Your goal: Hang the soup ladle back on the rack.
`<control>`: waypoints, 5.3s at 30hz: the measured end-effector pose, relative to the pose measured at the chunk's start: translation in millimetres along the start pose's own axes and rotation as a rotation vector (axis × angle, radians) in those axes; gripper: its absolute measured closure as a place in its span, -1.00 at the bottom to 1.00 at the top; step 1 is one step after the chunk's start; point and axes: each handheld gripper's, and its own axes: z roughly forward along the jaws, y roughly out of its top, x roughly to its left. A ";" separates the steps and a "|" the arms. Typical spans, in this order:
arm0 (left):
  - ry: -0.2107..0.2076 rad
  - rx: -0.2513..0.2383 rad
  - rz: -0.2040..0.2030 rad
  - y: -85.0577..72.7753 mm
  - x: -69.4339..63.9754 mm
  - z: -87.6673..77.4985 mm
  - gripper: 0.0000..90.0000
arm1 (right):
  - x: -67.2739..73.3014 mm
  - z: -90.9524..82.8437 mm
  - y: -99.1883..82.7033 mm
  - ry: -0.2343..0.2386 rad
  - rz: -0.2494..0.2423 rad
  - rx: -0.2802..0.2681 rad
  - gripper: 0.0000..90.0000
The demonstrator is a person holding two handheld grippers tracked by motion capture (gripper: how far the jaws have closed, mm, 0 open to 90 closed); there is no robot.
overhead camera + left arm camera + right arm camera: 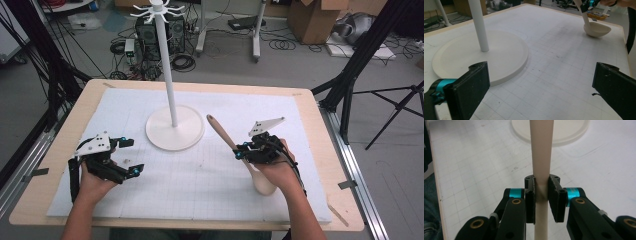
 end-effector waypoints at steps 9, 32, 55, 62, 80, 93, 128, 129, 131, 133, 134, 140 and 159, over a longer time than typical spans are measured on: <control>0.002 -0.001 -0.001 0.2 -0.5 -0.1 -0.96 | -4.0 -14.5 11.8 -0.001 -0.017 -0.061 0.72; -0.008 -0.001 0.006 1.9 -2.1 -0.2 -0.96 | -17.1 -37.3 62.6 0.020 -0.072 -0.114 0.72; -0.012 -0.011 0.004 2.8 -1.9 -1.9 -0.96 | -29.4 -60.3 137.4 0.026 -0.161 -0.152 0.72; -0.013 -0.013 0.005 3.0 -2.3 -1.8 -0.96 | -36.2 -62.0 151.5 0.043 -0.165 -0.161 0.72; -0.012 -0.015 0.008 3.3 -2.7 -2.0 -0.96 | -42.1 -55.3 187.4 0.065 -0.192 -0.132 0.72; -0.018 -0.016 0.013 4.3 -2.8 -2.2 -0.96 | -46.4 -53.1 212.6 0.078 -0.193 -0.141 0.72; -0.015 -0.037 0.009 6.1 -2.9 -6.2 -0.96 | -51.8 -24.5 235.6 0.123 -0.178 -0.112 0.72; -0.015 -0.037 0.009 6.1 -2.9 -6.2 -0.96 | -51.8 -24.5 235.6 0.123 -0.178 -0.112 0.72; -0.016 -0.039 0.010 6.3 -3.0 -6.1 -0.96 | -50.5 -21.4 236.8 0.125 -0.173 -0.106 0.72; -0.016 -0.039 0.013 6.3 -2.9 -6.0 -0.96 | -50.0 -19.5 237.3 0.125 -0.176 -0.104 0.71; -0.015 -0.038 0.013 6.4 -3.0 -6.0 -0.96 | -49.9 -18.7 237.5 0.124 -0.176 -0.103 0.71; -0.017 -0.035 0.017 6.6 -3.1 -5.6 -0.96 | -50.6 -15.2 237.2 0.116 -0.168 -0.096 0.69; -0.013 -0.035 0.017 7.4 -4.3 -5.6 -0.96 | -51.2 -35.5 199.6 0.106 -0.123 -0.194 -0.12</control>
